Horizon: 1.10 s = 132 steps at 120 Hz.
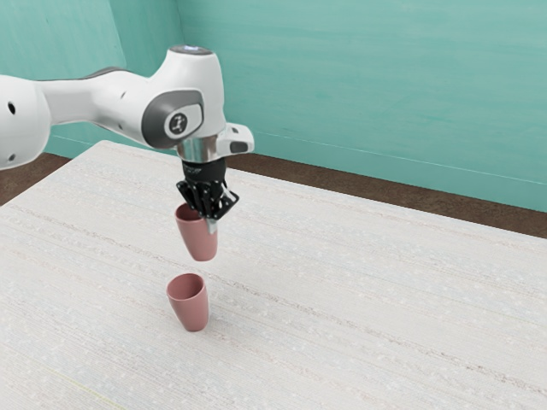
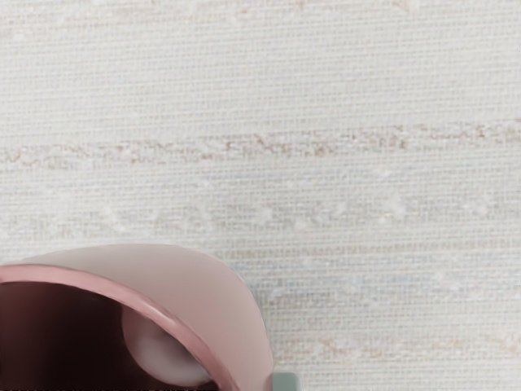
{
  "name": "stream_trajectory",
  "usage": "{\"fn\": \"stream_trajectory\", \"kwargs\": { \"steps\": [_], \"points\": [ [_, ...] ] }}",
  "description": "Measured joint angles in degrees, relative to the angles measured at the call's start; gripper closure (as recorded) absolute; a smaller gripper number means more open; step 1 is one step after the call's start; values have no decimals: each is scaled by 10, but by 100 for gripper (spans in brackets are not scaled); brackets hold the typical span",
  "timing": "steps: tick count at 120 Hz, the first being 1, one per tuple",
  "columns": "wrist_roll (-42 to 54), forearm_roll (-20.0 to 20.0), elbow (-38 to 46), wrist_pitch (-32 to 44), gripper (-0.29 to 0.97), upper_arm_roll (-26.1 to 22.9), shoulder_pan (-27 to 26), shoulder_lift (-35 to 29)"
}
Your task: Place the left cup onto the right cup
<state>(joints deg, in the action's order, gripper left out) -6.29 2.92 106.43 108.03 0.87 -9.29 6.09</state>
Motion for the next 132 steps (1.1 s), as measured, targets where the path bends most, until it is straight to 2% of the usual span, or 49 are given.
{"fn": "stream_trajectory", "kwargs": {
  "steps": [62,132],
  "points": [
    [-38,1,114,4,79,0,-15,-113],
    [-64,6,137,36,78,4,-8,-105]
  ]
}}
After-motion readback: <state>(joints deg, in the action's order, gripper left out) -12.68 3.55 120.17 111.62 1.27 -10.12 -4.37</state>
